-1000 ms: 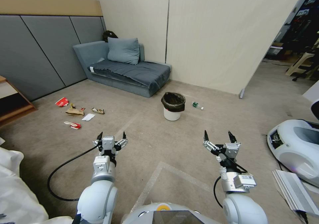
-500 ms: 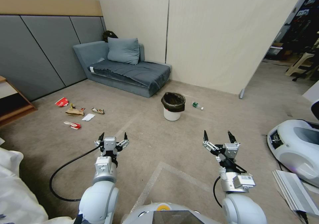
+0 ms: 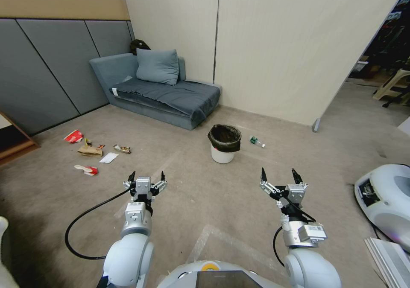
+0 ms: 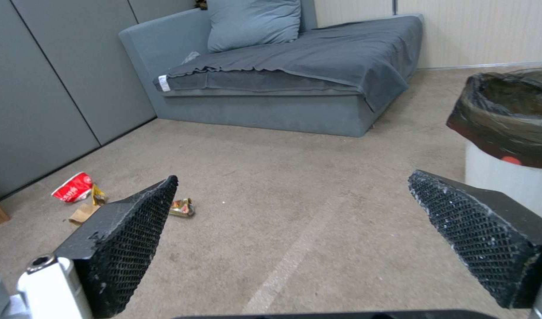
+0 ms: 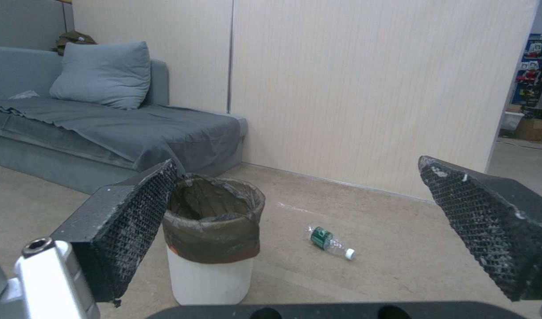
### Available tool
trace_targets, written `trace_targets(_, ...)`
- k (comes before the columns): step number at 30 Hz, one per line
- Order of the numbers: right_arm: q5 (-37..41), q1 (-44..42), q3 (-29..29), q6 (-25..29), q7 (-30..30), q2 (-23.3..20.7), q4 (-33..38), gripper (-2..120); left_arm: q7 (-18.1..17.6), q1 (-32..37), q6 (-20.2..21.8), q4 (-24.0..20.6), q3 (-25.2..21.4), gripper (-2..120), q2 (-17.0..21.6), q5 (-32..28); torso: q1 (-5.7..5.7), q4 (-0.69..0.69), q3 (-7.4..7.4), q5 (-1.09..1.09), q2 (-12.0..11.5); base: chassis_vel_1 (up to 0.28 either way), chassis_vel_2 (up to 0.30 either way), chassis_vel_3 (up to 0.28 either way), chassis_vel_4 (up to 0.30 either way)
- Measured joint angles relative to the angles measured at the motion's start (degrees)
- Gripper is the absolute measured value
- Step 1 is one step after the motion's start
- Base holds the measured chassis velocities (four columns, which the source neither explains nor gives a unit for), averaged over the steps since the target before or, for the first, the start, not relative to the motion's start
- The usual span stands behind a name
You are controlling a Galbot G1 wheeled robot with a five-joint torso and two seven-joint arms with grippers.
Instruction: Pick up the trash bin, then pick up the garbage from the floor and place it into the trash bin.
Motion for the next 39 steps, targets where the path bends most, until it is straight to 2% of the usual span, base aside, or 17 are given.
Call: trace_targets(39, 0.11, 0.09, -0.43, 0.62, -0.05, 0.0, -0.76, 100, 1.07, 0.45, -0.87, 0.19, 1.64, 100, 0.34, 1.06, 0.0, 0.0, 0.0, -0.01, 0.0, -0.15, 0.15, 0.15, -0.148)
